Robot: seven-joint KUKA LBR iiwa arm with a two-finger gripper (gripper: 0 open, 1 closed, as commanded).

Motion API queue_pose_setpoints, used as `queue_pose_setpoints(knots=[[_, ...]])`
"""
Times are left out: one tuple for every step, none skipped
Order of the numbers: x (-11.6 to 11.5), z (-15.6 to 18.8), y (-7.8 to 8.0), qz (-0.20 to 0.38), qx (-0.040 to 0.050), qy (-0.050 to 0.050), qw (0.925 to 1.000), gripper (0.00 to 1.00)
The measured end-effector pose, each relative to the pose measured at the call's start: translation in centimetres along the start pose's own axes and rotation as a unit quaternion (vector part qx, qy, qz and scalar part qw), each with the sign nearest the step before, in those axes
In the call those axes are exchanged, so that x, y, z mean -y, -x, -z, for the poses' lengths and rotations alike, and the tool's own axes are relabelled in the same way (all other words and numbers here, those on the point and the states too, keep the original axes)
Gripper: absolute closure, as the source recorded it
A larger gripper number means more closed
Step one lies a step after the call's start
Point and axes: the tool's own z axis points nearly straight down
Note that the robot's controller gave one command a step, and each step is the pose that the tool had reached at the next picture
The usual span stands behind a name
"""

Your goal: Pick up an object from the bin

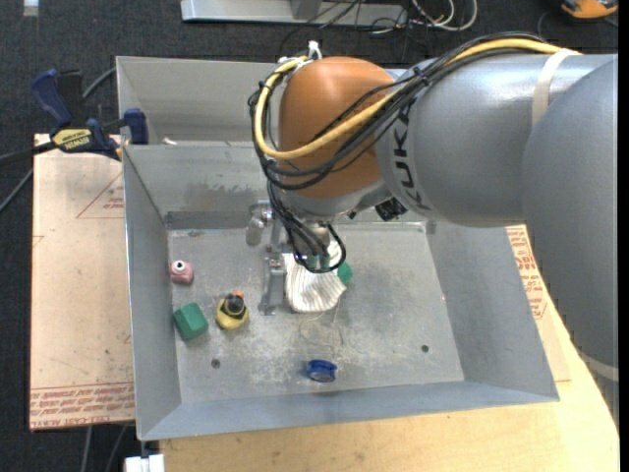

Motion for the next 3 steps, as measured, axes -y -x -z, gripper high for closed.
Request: queue_pose_setpoints(knots=[[0.1,0.5,0.2,-0.002,0.0036,0.001,1.0,0.0],[4.9,-8.3,0.4,0.027,-0.0009,0.0,0.9996,0.0],[4.7,-9.0,2.3,0.029,0.0052,0.001,0.9996,0.0]])
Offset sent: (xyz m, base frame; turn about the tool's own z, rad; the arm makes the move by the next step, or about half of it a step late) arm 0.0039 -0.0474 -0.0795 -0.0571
